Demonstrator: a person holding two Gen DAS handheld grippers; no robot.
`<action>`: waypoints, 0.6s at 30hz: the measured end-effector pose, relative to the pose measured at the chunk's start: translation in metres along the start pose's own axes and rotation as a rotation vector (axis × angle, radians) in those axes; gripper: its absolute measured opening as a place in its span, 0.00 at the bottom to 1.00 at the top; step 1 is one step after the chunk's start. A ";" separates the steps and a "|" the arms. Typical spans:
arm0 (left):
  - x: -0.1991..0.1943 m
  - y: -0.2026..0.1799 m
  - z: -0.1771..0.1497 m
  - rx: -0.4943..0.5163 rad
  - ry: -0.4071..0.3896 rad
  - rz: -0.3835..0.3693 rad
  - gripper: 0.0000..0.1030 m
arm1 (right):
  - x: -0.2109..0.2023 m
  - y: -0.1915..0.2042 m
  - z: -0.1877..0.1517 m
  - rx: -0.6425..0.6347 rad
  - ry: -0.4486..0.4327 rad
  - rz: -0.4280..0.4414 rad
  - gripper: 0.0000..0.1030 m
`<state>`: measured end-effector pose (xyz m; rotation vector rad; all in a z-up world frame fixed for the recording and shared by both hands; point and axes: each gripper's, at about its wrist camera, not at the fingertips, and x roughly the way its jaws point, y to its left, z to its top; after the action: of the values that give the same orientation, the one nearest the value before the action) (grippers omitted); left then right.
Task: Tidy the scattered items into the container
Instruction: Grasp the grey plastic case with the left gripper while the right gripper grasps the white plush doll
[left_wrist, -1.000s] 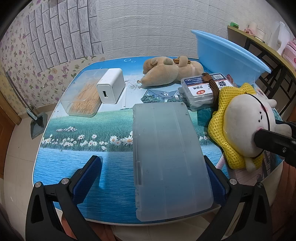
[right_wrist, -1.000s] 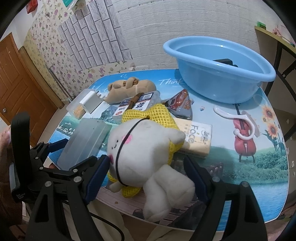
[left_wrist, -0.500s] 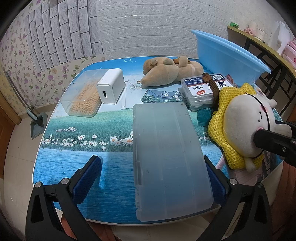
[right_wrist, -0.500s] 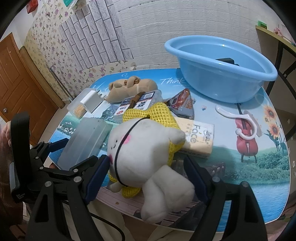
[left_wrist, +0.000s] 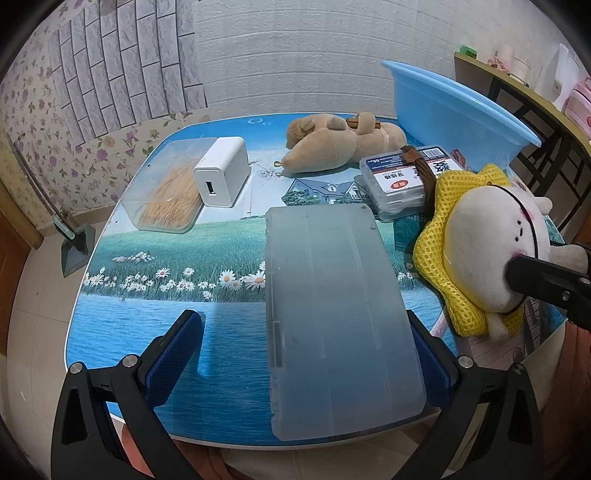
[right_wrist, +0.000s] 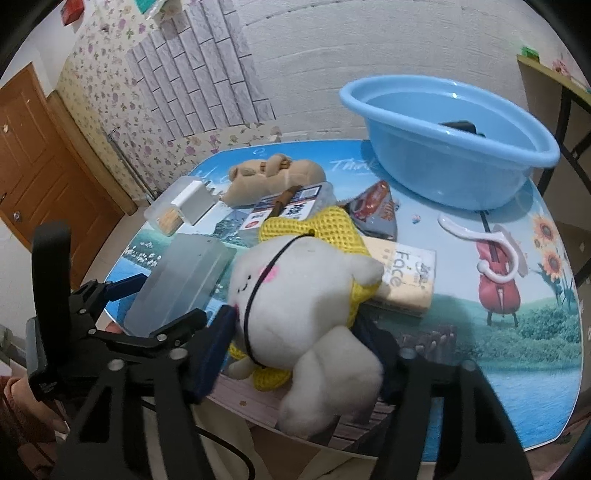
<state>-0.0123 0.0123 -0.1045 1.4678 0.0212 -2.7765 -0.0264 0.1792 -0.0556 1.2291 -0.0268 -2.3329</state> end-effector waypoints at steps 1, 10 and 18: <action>0.000 0.000 0.000 0.000 0.002 0.001 1.00 | -0.001 0.000 0.000 0.001 -0.002 0.005 0.56; -0.006 0.003 0.004 -0.005 -0.020 -0.004 0.59 | -0.020 -0.001 0.002 0.001 -0.058 0.015 0.54; -0.019 0.014 0.013 -0.031 -0.083 -0.049 0.59 | -0.036 -0.004 0.007 0.001 -0.119 0.007 0.53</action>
<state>-0.0120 -0.0018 -0.0817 1.3626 0.1014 -2.8587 -0.0166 0.1968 -0.0247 1.0876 -0.0733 -2.3970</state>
